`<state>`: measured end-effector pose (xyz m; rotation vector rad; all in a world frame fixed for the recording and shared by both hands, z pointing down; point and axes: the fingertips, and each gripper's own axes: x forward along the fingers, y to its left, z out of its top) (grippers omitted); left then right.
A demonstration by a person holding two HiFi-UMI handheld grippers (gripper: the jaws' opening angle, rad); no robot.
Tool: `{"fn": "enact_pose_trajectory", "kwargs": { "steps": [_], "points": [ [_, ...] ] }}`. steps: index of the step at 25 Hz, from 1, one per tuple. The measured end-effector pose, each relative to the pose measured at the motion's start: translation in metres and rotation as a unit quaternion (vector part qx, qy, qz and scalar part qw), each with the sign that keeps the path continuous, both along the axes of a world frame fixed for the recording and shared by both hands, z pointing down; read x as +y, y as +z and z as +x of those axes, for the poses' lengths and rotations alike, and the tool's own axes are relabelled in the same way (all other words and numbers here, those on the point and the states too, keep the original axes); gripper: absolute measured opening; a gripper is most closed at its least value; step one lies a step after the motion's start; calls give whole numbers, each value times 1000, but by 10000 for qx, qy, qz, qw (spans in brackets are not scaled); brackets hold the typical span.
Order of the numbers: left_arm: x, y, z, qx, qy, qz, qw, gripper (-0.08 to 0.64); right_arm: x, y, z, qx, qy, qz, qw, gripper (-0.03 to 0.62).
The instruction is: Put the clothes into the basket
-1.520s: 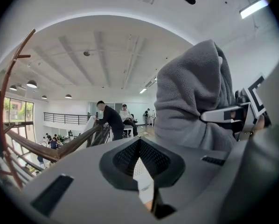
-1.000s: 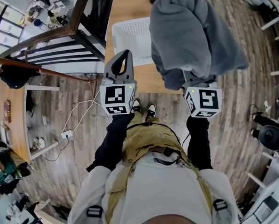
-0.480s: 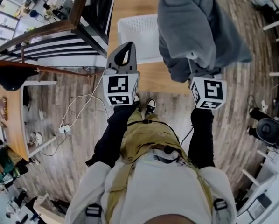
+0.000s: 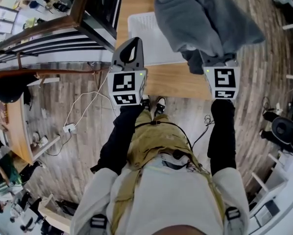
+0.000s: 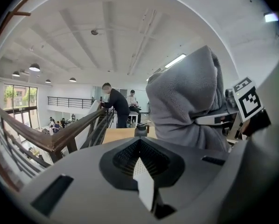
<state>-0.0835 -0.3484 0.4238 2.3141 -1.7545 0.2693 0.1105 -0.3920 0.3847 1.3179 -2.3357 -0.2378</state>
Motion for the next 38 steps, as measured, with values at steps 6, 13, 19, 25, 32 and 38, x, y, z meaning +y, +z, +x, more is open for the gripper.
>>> {"fn": "enact_pose_trajectory", "kwargs": {
  "steps": [6,13,19,25,32,38],
  "points": [
    [-11,20,-21,-15,-185,-211,9996,0,-27,32,-23,1129,-700,-83,9911,258],
    [-12,48,-36,-79,-324,-571,9978,0,-32,86,-46,2203,-1465,-588,9626,258],
    [-12,62,-48,-56,-431,-693,9967,0,-42,130,-61,3185,-1852,-952,9248,261],
    [-11,68,-54,4,-478,-787,9958,0,-41,169,-73,4133,-2288,-1494,8686,265],
    [-8,74,-65,1,-550,-856,9948,0,-33,245,-94,4656,-2831,-2197,8092,273],
    [-6,87,-66,-14,-585,-1020,9931,0,-28,295,-85,4937,-3046,-2484,7757,278]
  ]
}}
